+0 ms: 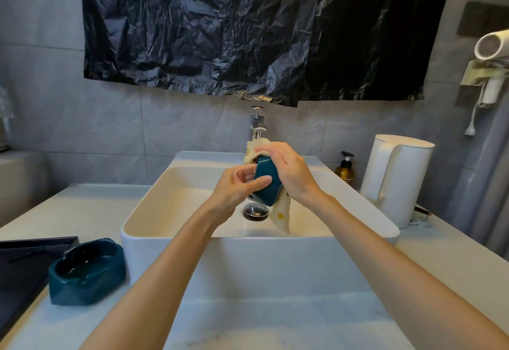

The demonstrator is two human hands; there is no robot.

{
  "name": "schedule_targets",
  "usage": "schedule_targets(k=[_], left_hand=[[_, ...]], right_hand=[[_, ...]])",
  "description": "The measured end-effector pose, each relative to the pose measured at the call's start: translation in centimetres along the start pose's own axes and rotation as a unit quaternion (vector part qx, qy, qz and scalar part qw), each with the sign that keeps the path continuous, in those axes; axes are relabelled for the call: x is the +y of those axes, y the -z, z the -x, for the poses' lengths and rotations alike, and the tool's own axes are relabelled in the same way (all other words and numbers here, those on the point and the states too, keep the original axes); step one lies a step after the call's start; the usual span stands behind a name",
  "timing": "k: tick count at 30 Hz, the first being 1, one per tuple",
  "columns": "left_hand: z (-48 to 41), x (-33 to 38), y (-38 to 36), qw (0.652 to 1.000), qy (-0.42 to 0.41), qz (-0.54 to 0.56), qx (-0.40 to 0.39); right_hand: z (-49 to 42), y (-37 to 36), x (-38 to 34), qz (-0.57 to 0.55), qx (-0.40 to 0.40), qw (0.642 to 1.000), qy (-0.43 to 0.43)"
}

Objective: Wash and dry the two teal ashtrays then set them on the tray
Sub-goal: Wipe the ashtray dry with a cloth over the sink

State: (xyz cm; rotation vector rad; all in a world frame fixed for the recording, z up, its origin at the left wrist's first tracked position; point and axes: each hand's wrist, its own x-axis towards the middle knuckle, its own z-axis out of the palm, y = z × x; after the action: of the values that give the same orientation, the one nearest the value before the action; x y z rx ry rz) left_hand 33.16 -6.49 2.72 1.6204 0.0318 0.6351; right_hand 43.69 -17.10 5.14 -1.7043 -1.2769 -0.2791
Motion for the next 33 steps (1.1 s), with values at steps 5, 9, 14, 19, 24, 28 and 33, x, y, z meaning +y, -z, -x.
schedule_targets(k=[5,9,14,19,24,28,33], left_hand=[[-0.2,-0.3,0.0,0.999,0.007,-0.017,0.030],[0.1,-0.1,-0.2,1.000,-0.006,-0.015,-0.003],[-0.1,-0.1,-0.2,0.999,-0.021,-0.013,0.021],[0.0,0.2,-0.3,1.000,-0.027,-0.012,-0.007],[0.2,0.1,-0.3,0.999,-0.027,-0.014,-0.025],[0.4,0.1,-0.4,0.998,-0.031,-0.027,-0.040],[0.6,-0.1,-0.6,0.995,-0.032,-0.054,-0.074]], right_hand=[[2.7,-1.1,0.9,0.071,0.034,0.988,0.134],[-0.7,0.0,0.2,-0.045,0.011,0.998,-0.045],[0.8,-0.6,-0.1,-0.014,0.033,0.998,0.055],[-0.3,0.3,-0.5,-0.023,0.035,0.999,0.002],[-0.8,1.4,-2.2,-0.168,-0.049,0.953,-0.245],[-0.1,2.6,-1.8,-0.341,-0.135,0.854,-0.369],[0.2,2.6,-0.9,-0.352,-0.126,0.836,-0.401]])
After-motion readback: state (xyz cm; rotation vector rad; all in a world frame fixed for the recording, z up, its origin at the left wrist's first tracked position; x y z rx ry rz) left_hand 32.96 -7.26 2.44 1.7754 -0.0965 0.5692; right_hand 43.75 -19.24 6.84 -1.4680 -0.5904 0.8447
